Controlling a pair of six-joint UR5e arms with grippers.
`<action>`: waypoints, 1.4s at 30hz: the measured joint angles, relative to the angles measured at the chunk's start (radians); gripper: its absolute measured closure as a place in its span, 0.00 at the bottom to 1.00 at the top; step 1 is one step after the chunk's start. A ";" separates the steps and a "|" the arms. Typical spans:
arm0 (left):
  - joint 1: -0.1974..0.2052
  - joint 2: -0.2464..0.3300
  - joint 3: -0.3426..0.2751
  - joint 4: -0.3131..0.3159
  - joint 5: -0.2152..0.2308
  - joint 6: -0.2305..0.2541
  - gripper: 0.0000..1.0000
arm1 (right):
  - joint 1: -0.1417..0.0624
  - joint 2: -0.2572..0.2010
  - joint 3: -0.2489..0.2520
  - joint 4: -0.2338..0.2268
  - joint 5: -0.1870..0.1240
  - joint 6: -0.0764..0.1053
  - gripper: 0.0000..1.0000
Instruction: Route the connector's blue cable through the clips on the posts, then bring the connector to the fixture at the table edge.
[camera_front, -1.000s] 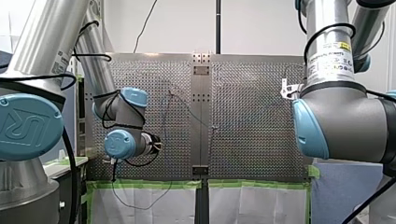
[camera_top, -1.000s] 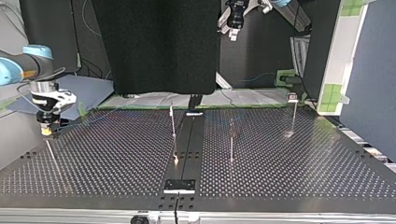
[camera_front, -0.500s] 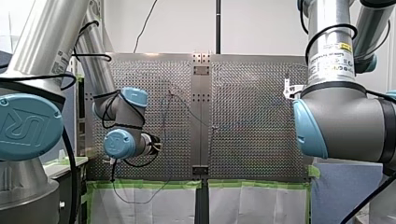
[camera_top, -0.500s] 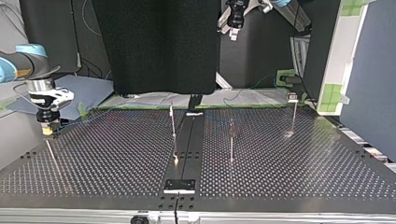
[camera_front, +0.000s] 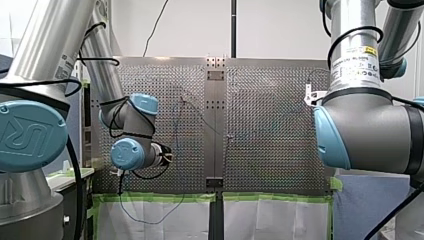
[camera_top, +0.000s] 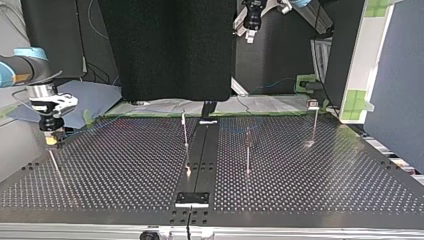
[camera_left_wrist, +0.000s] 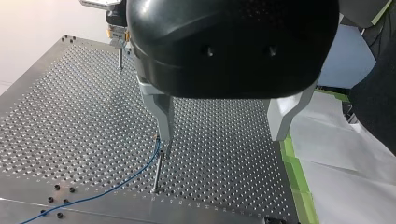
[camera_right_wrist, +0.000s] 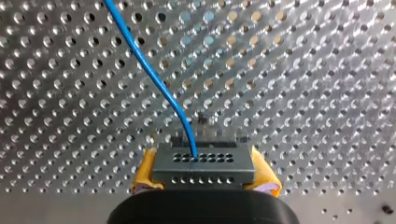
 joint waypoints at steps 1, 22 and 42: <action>0.000 0.000 0.000 0.000 0.000 0.000 0.00 | -0.001 0.000 -0.001 0.001 0.006 0.000 1.00; 0.000 0.000 0.000 -0.001 0.000 0.000 0.00 | 0.017 0.019 -0.034 0.026 0.028 -0.005 1.00; 0.000 0.000 0.001 0.000 0.002 0.000 0.00 | 0.017 0.035 -0.055 0.030 0.027 -0.004 1.00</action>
